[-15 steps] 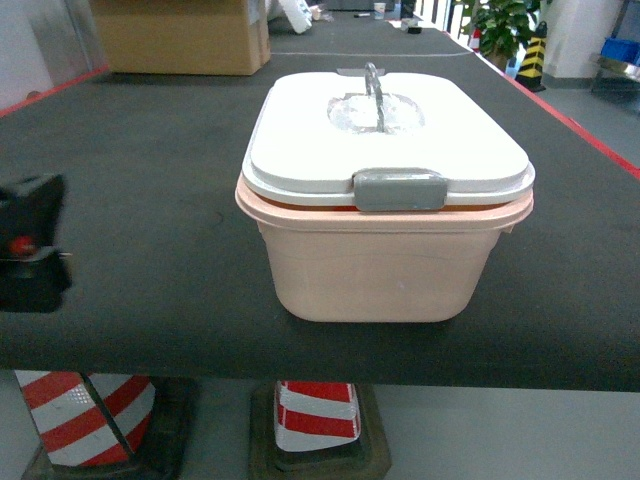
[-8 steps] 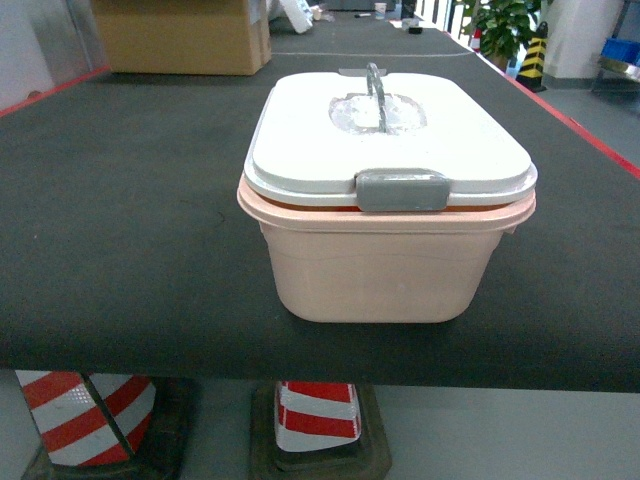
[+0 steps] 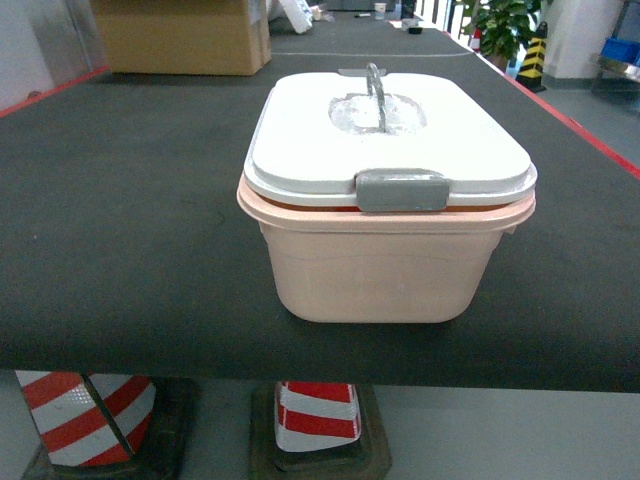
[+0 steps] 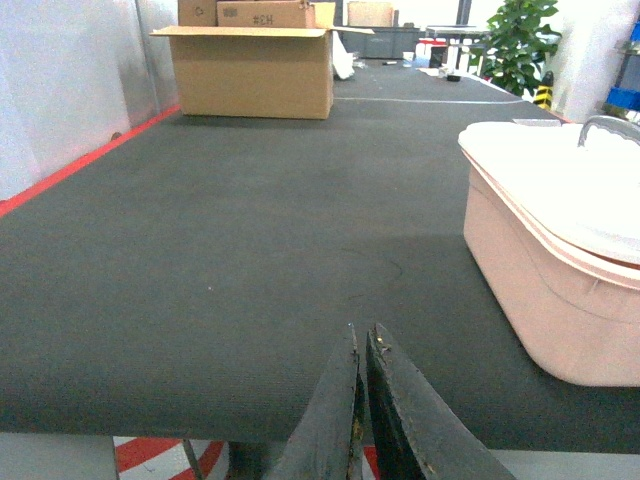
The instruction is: Pick capacitor and pack into box
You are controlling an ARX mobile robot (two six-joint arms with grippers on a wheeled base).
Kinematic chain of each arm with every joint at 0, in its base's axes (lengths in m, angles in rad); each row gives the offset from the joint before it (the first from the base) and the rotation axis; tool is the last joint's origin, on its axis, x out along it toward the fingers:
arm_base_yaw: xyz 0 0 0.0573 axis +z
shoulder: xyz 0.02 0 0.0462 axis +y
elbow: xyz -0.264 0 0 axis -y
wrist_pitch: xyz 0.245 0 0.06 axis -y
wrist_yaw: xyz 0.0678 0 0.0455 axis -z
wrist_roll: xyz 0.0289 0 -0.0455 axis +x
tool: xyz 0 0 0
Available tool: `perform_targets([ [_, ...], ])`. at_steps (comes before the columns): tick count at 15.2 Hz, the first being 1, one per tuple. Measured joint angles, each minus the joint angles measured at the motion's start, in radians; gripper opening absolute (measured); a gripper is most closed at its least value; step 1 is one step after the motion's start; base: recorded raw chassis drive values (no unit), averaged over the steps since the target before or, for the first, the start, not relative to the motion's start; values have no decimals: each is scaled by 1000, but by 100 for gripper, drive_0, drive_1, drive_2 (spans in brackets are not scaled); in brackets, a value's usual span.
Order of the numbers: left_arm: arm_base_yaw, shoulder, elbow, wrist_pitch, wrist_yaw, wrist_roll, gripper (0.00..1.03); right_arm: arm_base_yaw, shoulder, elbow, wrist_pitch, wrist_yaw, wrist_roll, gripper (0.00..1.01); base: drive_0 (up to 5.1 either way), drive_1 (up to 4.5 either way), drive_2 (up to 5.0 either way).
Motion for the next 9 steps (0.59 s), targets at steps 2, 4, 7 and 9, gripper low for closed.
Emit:
perform_targets([
  [2, 0, -18, 0, -17, 0, 0, 2, 0, 0, 0, 0, 0, 0, 98, 0, 0, 0],
  [4, 0, -36, 0, -35, 0, 0, 2, 0, 0, 0, 0, 0, 0, 98, 0, 0, 0],
  [7, 0, -53, 0, -54, 0, 0, 2, 0, 0, 0, 0, 0, 0, 98, 0, 0, 0],
  [9, 0, -68, 0, -68, 0, 0, 2, 0, 0, 0, 0, 0, 0, 98, 0, 0, 0],
])
